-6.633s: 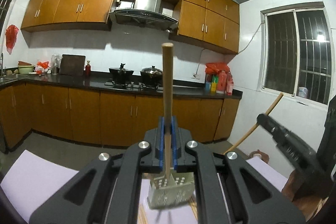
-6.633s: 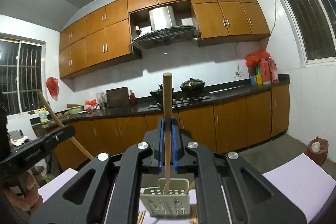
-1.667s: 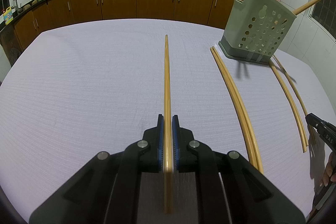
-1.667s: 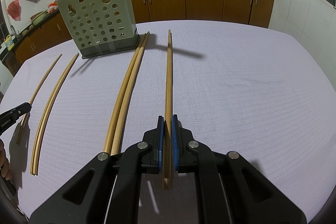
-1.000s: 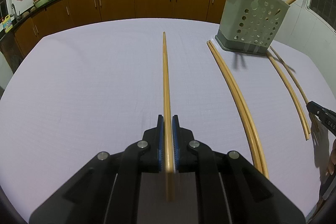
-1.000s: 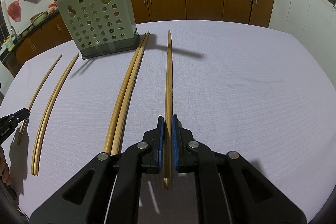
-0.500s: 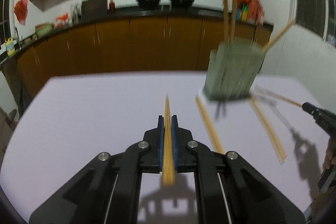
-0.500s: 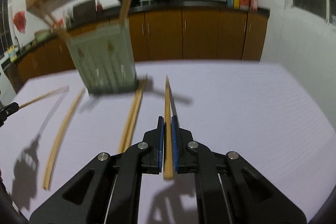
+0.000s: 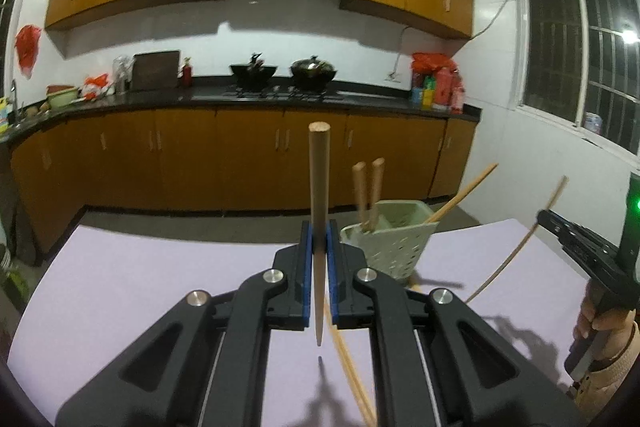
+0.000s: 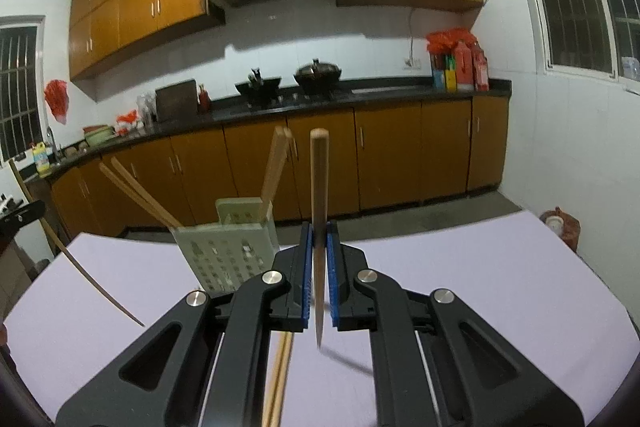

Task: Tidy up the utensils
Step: 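Lift both held chopsticks upright and carry them over the green caddy, then open the left gripper while the right gripper opens, dropping chopsticks into the caddy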

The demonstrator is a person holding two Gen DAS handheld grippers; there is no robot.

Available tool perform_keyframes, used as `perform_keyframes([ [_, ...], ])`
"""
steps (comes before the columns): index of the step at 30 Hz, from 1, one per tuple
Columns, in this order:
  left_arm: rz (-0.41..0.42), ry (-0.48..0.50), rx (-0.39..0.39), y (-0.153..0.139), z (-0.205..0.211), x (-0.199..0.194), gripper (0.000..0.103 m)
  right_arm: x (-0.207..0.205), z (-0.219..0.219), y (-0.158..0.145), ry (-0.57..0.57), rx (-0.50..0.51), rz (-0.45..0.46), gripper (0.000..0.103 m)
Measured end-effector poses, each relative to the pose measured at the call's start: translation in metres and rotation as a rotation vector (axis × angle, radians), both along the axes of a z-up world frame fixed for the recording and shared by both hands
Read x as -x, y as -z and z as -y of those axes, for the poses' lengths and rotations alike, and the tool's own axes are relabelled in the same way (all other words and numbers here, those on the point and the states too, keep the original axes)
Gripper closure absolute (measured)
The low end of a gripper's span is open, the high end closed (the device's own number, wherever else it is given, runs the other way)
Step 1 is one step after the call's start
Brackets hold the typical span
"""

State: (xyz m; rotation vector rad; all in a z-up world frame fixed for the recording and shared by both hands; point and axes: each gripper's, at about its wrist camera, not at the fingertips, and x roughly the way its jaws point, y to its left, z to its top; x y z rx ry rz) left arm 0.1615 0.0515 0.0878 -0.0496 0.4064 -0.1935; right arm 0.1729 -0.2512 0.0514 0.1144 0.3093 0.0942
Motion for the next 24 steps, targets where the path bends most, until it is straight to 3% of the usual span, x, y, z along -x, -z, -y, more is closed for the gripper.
perform_keyframes([
  [6,0.069,0.072,0.036,-0.027,0.029,0.0,0.095,0.008,-0.008,-0.038,-0.045,-0.038,0.109,0.095],
  [13,0.221,0.054,0.078,-0.072,0.06,-0.025,0.095,-0.004,-0.025,-0.085,-0.083,-0.096,0.274,0.095],
  [18,0.266,0.02,0.093,-0.075,0.07,-0.05,0.095,-0.033,-0.036,-0.081,-0.081,-0.099,0.301,0.095],
  [24,0.211,0.009,0.077,-0.039,0.077,-0.085,0.095,-0.067,-0.046,-0.047,-0.072,-0.082,0.195,0.095],
])
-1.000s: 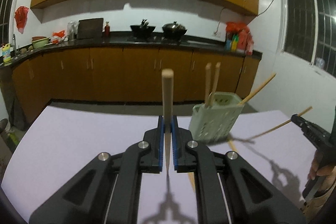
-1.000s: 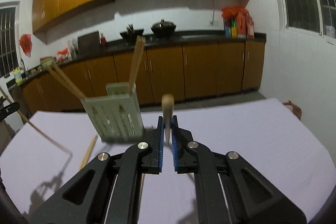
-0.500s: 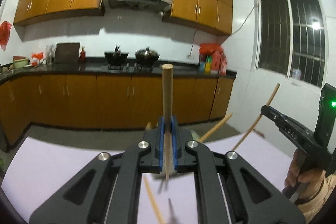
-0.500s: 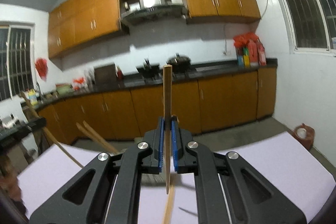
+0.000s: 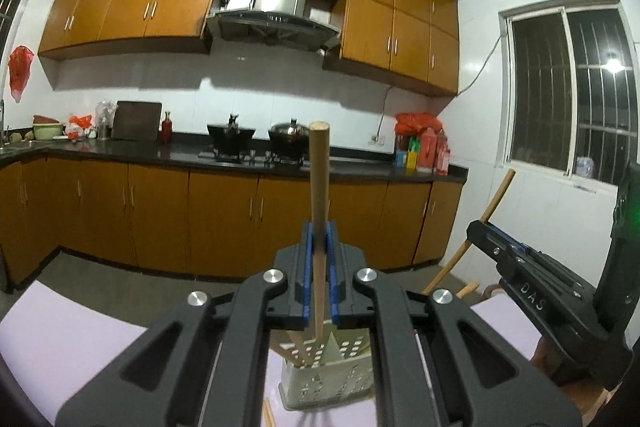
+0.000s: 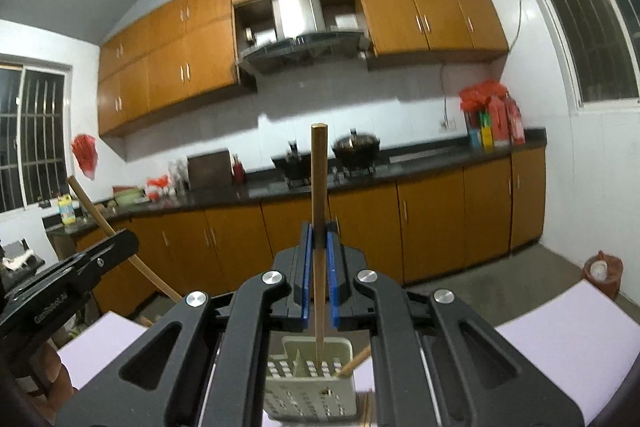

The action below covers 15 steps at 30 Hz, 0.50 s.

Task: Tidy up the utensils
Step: 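Open the left gripper while the right gripper opens, dropping chopsticks into the caddy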

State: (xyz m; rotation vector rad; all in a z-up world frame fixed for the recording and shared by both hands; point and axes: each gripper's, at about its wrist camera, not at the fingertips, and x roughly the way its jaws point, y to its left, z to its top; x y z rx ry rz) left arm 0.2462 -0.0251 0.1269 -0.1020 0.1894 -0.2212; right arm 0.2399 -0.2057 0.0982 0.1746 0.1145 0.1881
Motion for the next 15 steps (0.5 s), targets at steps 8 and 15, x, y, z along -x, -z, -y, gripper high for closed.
perform_keyframes([
  [8,-0.056,0.009,0.012,0.019,-0.002,-0.011,0.083,0.001,0.003,0.01,-0.016,0.01,-0.064,0.078],
  [15,-0.021,-0.004,0.053,0.003,-0.018,0.018,0.075,0.03,0.014,-0.01,0.004,0.021,-0.04,0.073],
])
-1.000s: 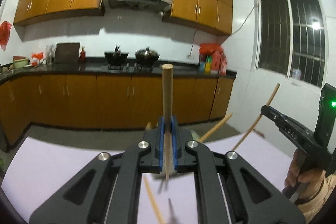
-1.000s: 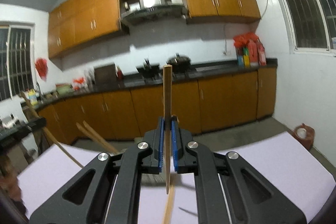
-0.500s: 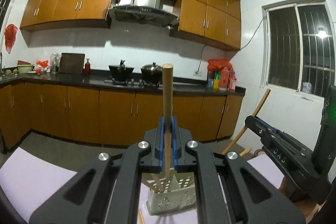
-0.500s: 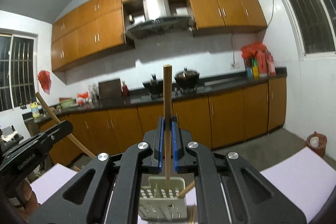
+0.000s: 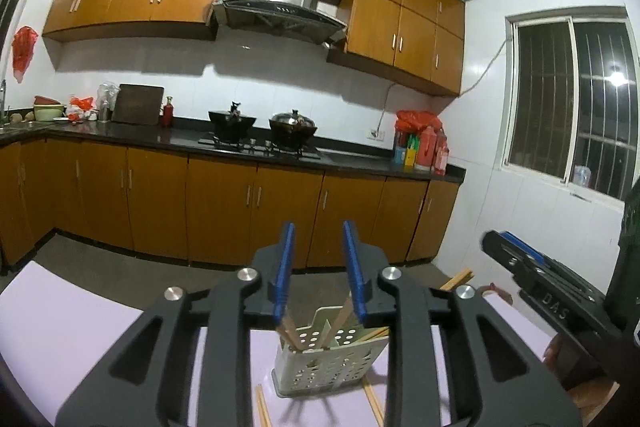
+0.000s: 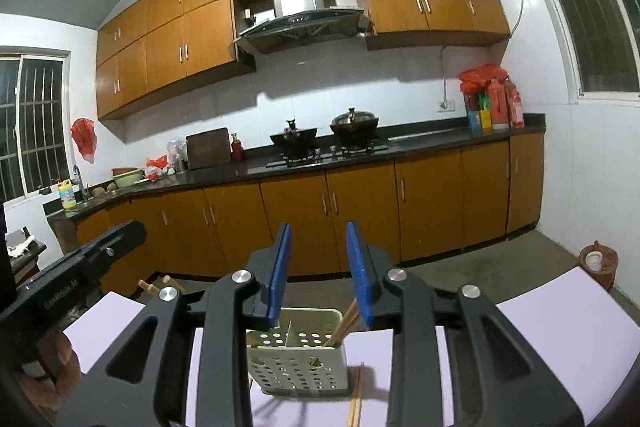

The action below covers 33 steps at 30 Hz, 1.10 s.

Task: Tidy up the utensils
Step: 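Open the left gripper while the right gripper opens, dropping chopsticks into the caddy, then lower both grippers to the table and grasp one chopstick each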

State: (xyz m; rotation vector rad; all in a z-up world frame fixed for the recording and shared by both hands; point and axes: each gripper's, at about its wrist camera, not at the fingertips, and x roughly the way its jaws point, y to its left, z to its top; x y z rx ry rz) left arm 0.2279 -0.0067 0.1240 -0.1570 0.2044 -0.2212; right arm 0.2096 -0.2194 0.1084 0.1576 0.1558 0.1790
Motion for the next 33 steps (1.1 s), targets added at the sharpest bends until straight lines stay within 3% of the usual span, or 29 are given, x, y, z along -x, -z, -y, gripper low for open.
perform_keyframes([
  [4,-0.009,-0.039,-0.017,0.003,-0.019,0.036,0.071,0.031,0.018,0.009,0.045,0.016,-0.031,0.073],
  [7,-0.075,-0.09,-0.054,0.028,-0.033,0.056,0.07,0.038,0.03,0.045,0.056,0.024,-0.147,0.073],
  [9,-0.147,-0.118,-0.081,0.054,-0.042,0.06,0.07,0.034,0.031,0.073,0.04,0.037,-0.246,0.073],
  [11,-0.272,-0.115,-0.089,0.093,-0.048,0.057,0.07,0.025,0.029,0.114,0.004,0.032,-0.394,0.075],
  [13,-0.366,-0.109,-0.09,0.124,-0.051,0.055,0.07,0.019,0.023,0.154,-0.048,0.024,-0.524,0.083],
  [16,-0.484,-0.073,-0.078,0.165,-0.049,0.054,0.071,0.016,0.006,0.195,-0.091,0.045,-0.638,0.085],
  [23,-0.597,-0.003,-0.06,0.21,-0.04,0.058,0.071,0.009,-0.007,0.218,-0.099,0.077,-0.7,0.087],
  [33,-0.65,0.045,-0.067,0.223,-0.022,0.056,0.081,0.018,-0.007,0.223,-0.058,0.176,-0.677,0.095],
])
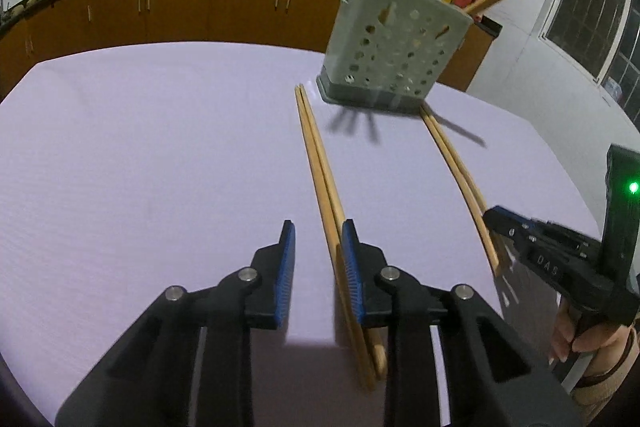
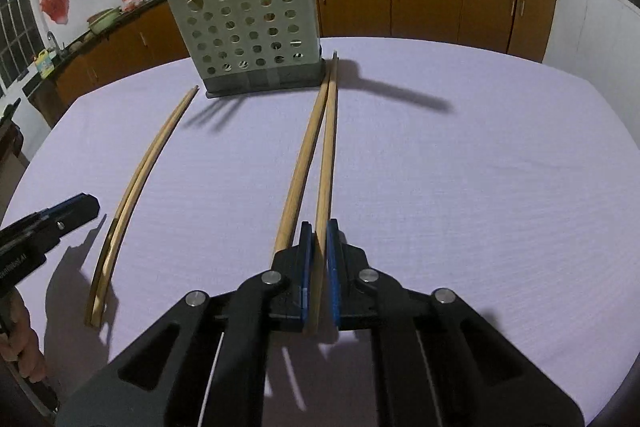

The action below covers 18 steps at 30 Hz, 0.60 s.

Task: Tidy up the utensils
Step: 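Lower both grippers to the table and grasp one chopstick each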

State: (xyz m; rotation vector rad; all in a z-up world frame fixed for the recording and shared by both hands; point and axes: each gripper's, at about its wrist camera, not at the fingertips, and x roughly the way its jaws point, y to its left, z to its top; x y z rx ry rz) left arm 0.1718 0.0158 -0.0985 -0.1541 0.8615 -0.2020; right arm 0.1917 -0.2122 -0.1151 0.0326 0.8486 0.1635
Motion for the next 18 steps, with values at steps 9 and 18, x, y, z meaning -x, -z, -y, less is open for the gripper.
perform_keyframes([
  [9,-0.022,0.047,-0.055,0.007,0.014,0.004,0.087,-0.005,0.028,0.001,0.101,-0.009,-0.002,0.096],
  [18,-0.031,0.012,-0.125,0.009,0.016,-0.006,0.095,-0.003,0.026,0.0,0.078,0.009,0.001,0.095],
])
